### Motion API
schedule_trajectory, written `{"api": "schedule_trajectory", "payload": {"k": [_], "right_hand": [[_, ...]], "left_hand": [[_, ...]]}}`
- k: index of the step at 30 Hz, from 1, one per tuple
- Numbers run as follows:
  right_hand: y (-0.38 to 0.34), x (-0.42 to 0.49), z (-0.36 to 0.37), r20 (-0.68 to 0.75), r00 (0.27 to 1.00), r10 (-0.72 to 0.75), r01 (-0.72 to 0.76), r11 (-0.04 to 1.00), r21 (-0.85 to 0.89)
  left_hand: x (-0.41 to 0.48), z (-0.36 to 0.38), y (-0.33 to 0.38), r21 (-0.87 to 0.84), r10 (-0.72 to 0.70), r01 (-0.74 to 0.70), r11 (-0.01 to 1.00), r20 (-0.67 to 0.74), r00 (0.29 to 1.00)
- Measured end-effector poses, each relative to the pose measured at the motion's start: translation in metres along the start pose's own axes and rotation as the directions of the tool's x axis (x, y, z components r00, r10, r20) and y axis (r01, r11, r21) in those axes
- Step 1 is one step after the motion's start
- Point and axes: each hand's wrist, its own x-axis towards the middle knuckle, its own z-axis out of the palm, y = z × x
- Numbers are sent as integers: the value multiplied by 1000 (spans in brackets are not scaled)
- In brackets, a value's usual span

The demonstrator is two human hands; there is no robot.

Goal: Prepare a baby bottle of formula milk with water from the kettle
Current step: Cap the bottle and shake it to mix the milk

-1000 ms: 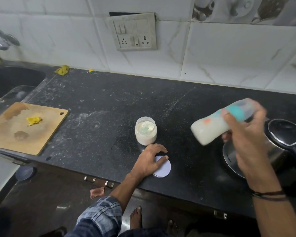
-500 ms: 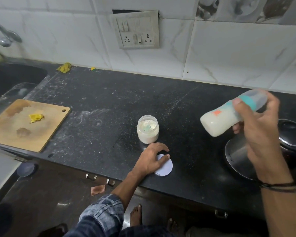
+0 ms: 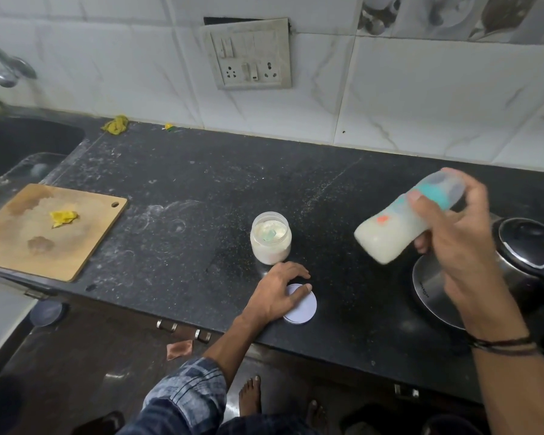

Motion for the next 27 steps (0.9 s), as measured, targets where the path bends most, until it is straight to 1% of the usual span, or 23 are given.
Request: {"api": "schedule_trajectory", "payload": {"k": [2,3,4,6,7,8,10,11,12,15,16,18,19,20,23,24,27], "right_hand": [[0,5,-5,-115,993,-25,33,997,70],[0,6,-7,-138,990,-24,35,996,78],[-1,7,-7,-121,993,-10,18,997,69],[3,5,-7,5,1000,30,-30,1000,-8],[4,4,-7,31,999,33,-32,999,-23],[2,3,-7,1,1000,18,-18,1000,-7],[1,6,-9,-139,990,6,7,996,92],[1,9,-10,-181,983,9,12,993,118],[0,9,-9,-182,983,19,2,994,114],[3,3,-8,-8,999,36,-36,999,-10],[3,2,-8,-23,1000,19,-19,1000,-5],[1,3,-10,-151,988,-15,28,996,90],[2,5,-12,-190,982,-19,41,993,113],[2,6,-13,-188,982,-12,33,993,110],[7,1,-12,12,999,46,-46,999,-21],[7,-1,-14,14,999,41,-40,999,-26],[6,4,-16,-158,987,-12,25,996,81]], "left_hand": [[0,0,1,1,-5,5,1000,-2,1000],[1,0,1,4,-5,5,1000,-1,1000],[1,0,0,5,-4,4,1000,1,1000],[0,-1,0,7,-1,1,1000,4,1000],[0,-1,-1,6,0,0,1000,5,1000],[0,-1,-1,4,0,0,1000,5,1000],[0,0,0,-6,-4,4,1000,-2,1000],[0,1,0,-10,-6,6,1000,-7,1000],[0,1,0,-13,-8,7,1000,-10,1000],[0,1,-1,-12,3,-3,1000,-9,1000],[0,1,-1,-12,4,-4,1000,-9,1000],[0,1,-1,-13,-4,4,1000,-11,1000],[1,1,0,-12,-8,8,1000,-11,1000],[1,1,0,-11,-10,10,1000,-10,1000],[-1,1,-1,-10,-4,4,1000,-7,1000],[-1,1,-1,-11,-3,3,1000,-4,1000],[1,1,1,-11,-12,12,1000,-4,1000]]}}
